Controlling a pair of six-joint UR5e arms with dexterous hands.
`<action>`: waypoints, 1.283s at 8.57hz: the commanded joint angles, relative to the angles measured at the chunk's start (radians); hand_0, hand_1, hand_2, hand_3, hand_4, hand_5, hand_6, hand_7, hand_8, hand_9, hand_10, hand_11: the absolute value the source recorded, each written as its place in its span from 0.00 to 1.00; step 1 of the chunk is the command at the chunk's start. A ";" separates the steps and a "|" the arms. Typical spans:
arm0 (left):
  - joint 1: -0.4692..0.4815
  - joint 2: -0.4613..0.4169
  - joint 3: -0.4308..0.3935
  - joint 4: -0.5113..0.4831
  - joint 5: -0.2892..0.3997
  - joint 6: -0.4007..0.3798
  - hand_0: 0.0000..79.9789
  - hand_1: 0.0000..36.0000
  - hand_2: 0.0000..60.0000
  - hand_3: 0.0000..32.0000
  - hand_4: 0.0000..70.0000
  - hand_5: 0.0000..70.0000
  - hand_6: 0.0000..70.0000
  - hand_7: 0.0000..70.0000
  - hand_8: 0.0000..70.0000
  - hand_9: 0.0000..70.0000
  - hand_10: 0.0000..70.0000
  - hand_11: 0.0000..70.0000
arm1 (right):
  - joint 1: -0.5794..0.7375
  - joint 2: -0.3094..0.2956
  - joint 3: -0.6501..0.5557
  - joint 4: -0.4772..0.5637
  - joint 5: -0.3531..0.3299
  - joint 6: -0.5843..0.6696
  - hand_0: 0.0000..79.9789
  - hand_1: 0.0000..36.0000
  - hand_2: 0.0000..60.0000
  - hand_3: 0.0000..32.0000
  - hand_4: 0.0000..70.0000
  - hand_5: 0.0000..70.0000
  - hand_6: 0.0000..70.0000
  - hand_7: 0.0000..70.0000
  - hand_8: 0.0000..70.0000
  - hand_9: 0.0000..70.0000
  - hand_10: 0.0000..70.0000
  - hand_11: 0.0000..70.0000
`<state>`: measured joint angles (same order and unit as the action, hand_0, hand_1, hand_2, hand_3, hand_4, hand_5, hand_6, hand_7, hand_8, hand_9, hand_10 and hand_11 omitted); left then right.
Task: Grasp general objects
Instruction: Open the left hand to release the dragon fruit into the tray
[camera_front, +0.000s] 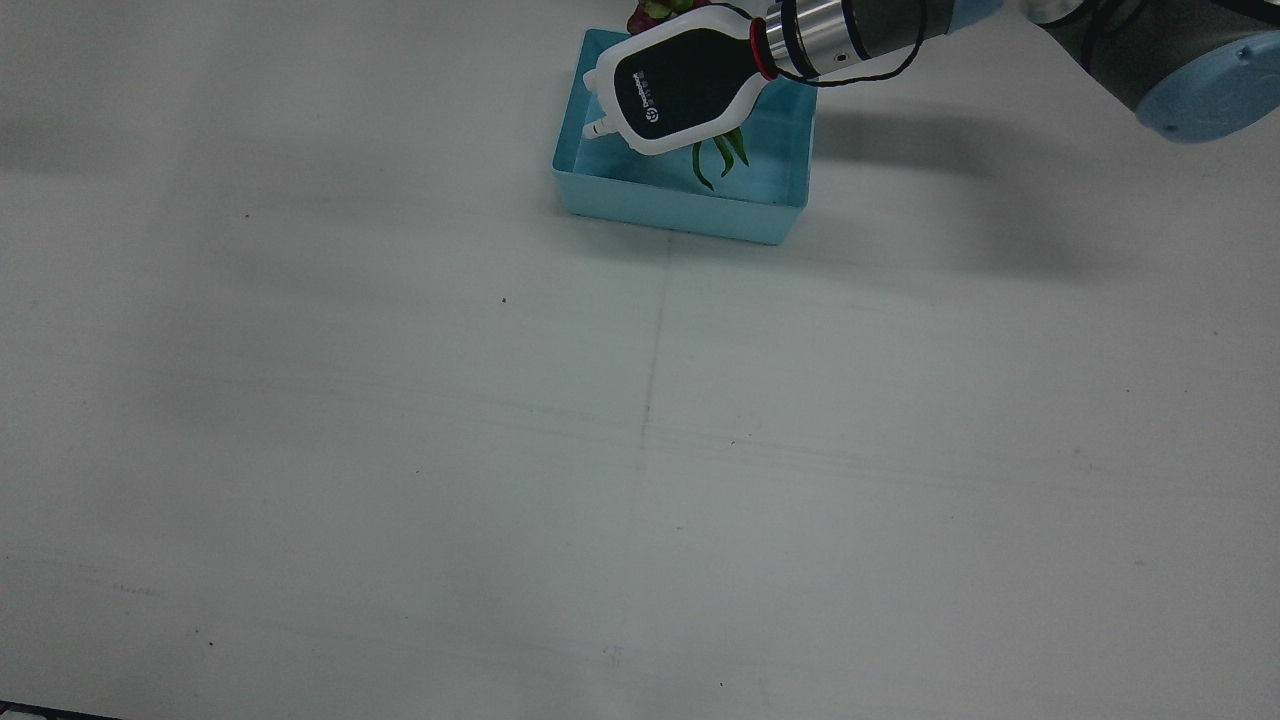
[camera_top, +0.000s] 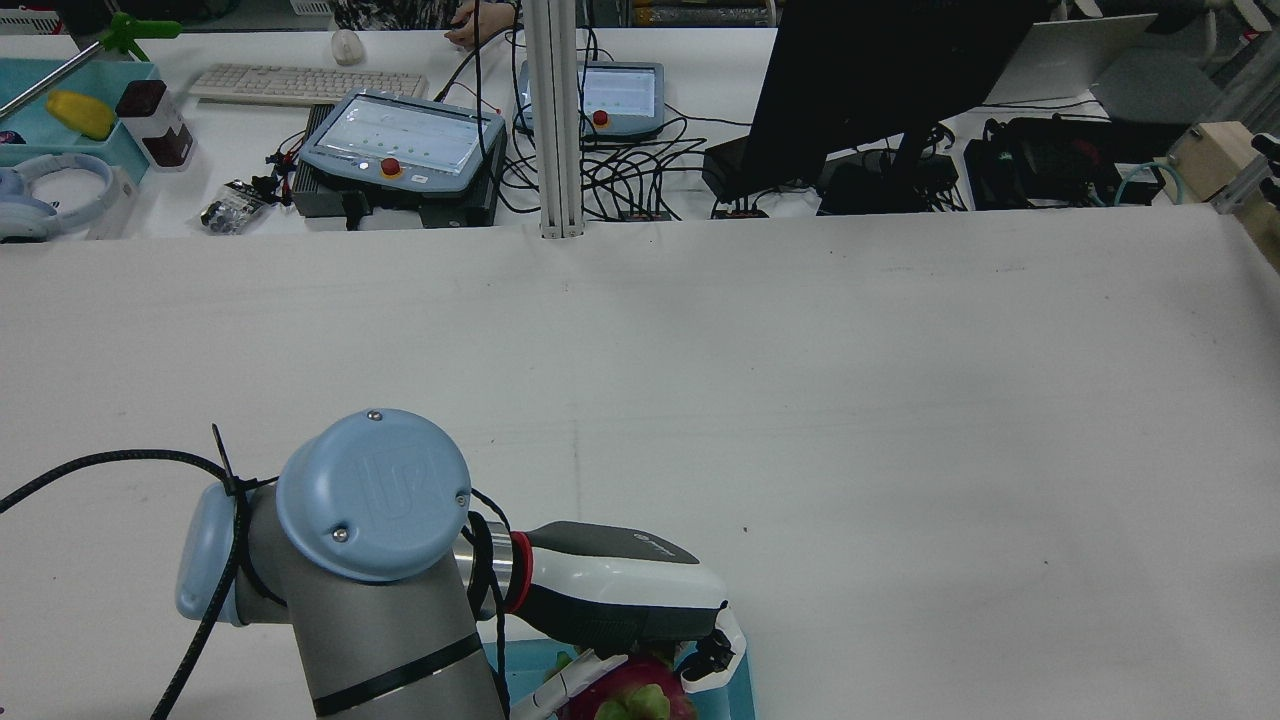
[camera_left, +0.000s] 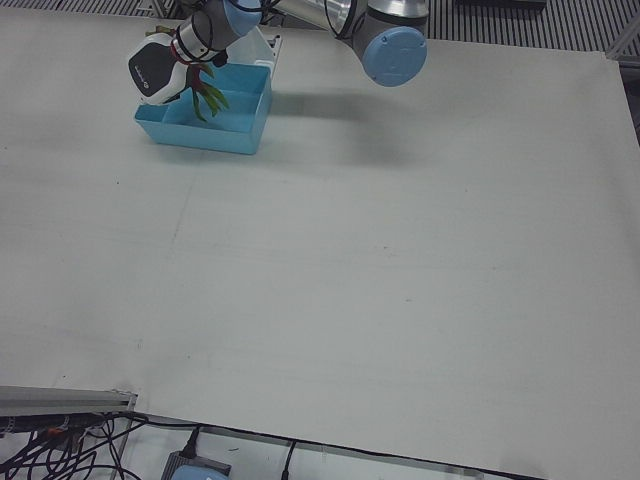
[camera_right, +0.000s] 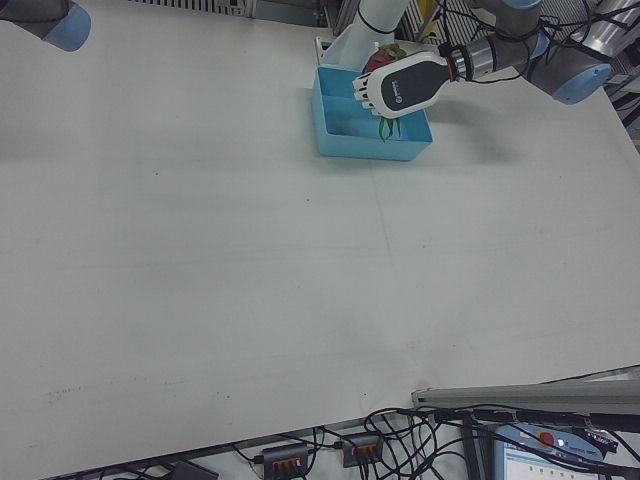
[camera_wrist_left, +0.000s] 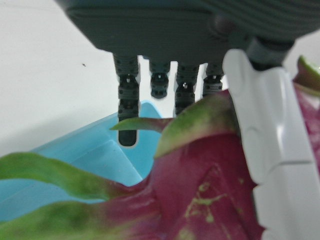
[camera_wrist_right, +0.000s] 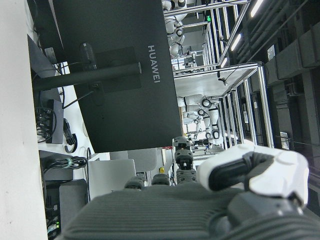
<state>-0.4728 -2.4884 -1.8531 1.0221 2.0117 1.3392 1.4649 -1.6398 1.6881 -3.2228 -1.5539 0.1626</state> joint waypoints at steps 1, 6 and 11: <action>-0.026 0.049 -0.018 -0.014 0.036 -0.002 0.67 0.98 1.00 0.00 0.19 0.54 0.14 0.06 0.14 0.07 0.10 0.18 | 0.000 0.000 0.001 0.000 0.000 0.000 0.00 0.00 0.00 0.00 0.00 0.00 0.00 0.00 0.00 0.00 0.00 0.00; -0.249 0.039 -0.026 -0.153 0.153 -0.195 0.65 0.82 0.94 0.00 0.15 0.59 0.12 0.07 0.11 0.06 0.08 0.15 | 0.000 0.000 0.001 0.000 0.000 0.000 0.00 0.00 0.00 0.00 0.00 0.00 0.00 0.00 0.00 0.00 0.00 0.00; -0.475 0.177 0.298 -0.799 -0.075 -0.487 0.72 0.97 1.00 0.00 0.27 0.73 0.26 0.32 0.18 0.15 0.13 0.22 | 0.000 0.000 0.001 0.000 0.000 0.000 0.00 0.00 0.00 0.00 0.00 0.00 0.00 0.00 0.00 0.00 0.00 0.00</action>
<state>-0.8373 -2.4265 -1.6889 0.5380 2.0790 1.0022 1.4649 -1.6398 1.6886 -3.2229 -1.5539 0.1626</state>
